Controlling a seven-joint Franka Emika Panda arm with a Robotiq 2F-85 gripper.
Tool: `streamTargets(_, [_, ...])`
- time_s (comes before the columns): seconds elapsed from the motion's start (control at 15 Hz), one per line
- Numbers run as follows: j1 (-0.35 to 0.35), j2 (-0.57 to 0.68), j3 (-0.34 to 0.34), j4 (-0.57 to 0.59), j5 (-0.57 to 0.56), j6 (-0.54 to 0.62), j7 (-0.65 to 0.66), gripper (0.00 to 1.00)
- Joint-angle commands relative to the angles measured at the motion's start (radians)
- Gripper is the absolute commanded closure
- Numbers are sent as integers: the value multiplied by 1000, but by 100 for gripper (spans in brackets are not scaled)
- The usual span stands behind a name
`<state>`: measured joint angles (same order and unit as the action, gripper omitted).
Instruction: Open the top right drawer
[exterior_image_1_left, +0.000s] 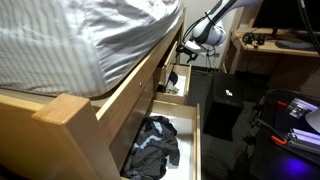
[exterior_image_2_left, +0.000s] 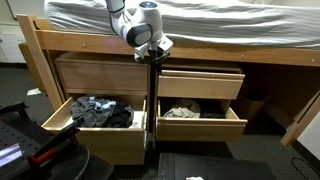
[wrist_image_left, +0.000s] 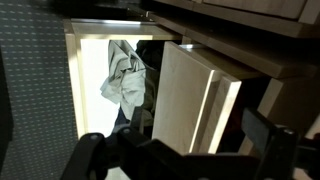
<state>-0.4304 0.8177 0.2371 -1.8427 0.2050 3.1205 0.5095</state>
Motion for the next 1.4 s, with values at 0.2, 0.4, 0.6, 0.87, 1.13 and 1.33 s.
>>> streamTargets(0.2, [58,56,-53,78,123,-31,-62,0])
streamTargets(0.4, [79,130,-52,173,168,-2,-74,0])
streamTargets(0.6, [50,185,-1,284,177,-110,-123,0])
streamTargets(0.87, [70,181,-20,289,205,-131,-158,0])
streamTargets(1.13, [77,189,-28,305,220,-140,-163,0])
streamTargets(1.33, [163,237,-98,357,220,-110,-107,0])
